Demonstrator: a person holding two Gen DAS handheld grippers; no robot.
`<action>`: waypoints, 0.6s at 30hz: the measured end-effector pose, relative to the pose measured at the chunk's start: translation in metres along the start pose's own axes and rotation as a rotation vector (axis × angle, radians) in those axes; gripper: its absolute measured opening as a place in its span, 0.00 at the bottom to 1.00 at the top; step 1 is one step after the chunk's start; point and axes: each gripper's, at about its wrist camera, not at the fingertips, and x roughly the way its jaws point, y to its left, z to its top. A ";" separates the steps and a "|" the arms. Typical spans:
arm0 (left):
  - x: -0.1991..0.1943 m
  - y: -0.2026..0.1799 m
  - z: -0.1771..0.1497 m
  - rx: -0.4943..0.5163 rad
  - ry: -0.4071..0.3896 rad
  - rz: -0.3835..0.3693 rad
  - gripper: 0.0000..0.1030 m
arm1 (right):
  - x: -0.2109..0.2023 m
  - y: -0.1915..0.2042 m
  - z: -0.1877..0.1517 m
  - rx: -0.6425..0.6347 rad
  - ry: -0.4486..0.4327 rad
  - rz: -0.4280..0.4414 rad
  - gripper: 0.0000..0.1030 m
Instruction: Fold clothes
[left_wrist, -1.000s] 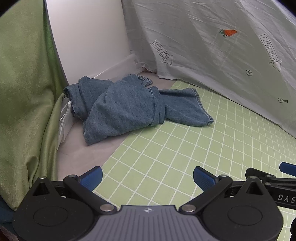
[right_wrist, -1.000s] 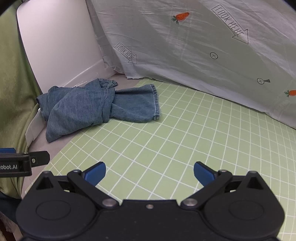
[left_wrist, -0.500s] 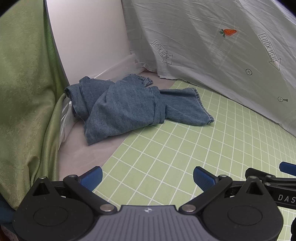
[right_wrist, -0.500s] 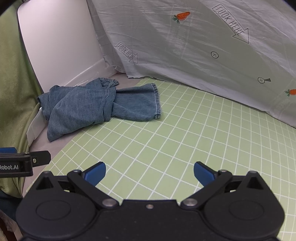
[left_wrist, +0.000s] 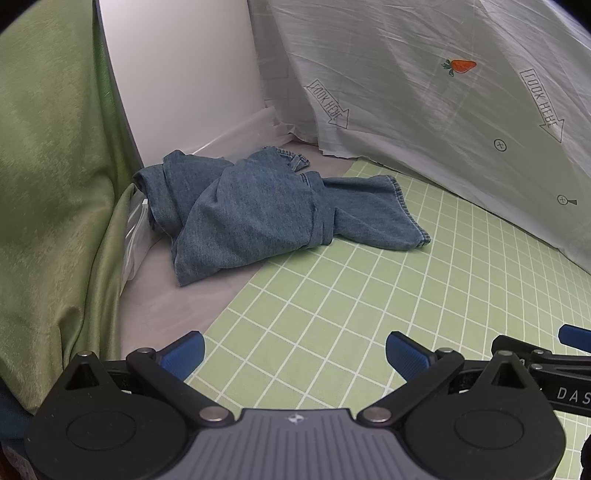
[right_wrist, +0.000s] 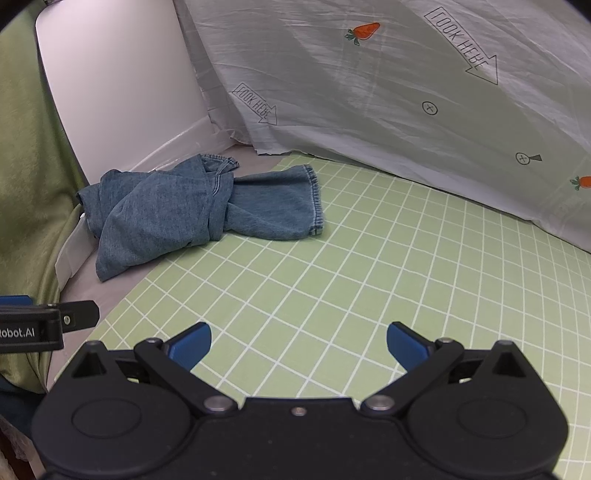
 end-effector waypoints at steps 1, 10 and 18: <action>0.000 0.000 0.000 -0.001 0.000 0.000 1.00 | 0.000 0.000 0.000 0.000 0.000 0.001 1.00; 0.000 0.001 0.001 -0.007 0.004 0.004 1.00 | 0.000 -0.002 0.001 0.005 0.004 0.003 0.99; 0.002 0.001 0.002 -0.009 0.010 0.004 1.00 | 0.003 -0.002 -0.001 0.009 0.014 0.006 1.00</action>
